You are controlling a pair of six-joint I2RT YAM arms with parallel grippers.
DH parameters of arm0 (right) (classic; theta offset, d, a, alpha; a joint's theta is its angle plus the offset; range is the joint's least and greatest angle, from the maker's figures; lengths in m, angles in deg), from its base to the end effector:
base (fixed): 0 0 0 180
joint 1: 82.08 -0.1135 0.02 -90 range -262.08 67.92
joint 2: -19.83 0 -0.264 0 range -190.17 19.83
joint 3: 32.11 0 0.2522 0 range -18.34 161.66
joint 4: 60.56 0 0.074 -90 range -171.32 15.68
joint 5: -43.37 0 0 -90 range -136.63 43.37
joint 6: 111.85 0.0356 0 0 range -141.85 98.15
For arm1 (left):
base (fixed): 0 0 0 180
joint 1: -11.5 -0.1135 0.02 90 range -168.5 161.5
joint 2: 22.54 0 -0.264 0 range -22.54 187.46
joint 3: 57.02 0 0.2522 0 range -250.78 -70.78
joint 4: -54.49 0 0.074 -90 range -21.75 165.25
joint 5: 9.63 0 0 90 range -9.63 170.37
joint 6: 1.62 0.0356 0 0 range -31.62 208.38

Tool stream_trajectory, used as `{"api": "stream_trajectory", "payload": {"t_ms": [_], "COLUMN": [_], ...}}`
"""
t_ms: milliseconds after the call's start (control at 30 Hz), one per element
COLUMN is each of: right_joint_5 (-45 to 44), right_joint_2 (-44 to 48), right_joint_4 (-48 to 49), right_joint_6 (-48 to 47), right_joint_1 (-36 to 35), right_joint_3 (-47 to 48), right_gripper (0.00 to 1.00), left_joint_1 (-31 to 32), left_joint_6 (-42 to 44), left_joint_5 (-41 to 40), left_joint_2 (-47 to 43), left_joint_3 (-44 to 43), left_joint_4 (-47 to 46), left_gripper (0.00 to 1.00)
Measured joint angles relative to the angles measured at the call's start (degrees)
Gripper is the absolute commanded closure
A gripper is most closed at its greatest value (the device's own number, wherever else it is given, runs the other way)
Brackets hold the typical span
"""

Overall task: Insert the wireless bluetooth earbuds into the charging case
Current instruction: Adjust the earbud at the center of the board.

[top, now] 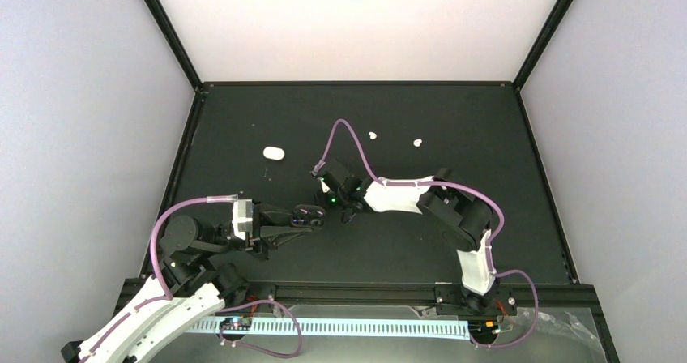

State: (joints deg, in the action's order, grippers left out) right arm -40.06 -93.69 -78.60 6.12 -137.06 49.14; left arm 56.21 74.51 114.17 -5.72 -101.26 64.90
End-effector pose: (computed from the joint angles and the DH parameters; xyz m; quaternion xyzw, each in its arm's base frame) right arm 0.2311 0.3368 0.1368 -0.2382 0.9086 0.2648 0.2182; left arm 0.0502 -0.0775 0.3363 0.3766 0.4864 -0.5271 0.5863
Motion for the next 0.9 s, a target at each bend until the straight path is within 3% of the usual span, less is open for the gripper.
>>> {"api": "stream_trajectory", "payload": {"t_ms": [367, 900], "right_joint_5": [-1.33, -2.45], "right_joint_2": [1.36, 7.72], "right_joint_4": [0.02, -4.09], "right_joint_6": [0.59, 1.68], "right_joint_1": [-0.66, -0.68], "right_joint_3": [-1.53, -7.76], "right_gripper": [0.99, 0.99], "left_joint_1": [0.0, 0.0], "left_joint_6": [0.0, 0.0], "left_joint_5": [-0.02, 0.0], "left_joint_2": [0.0, 0.0], "left_joint_3": [0.0, 0.02], "left_joint_4": [0.0, 0.0], "left_gripper": [0.99, 0.98]}}
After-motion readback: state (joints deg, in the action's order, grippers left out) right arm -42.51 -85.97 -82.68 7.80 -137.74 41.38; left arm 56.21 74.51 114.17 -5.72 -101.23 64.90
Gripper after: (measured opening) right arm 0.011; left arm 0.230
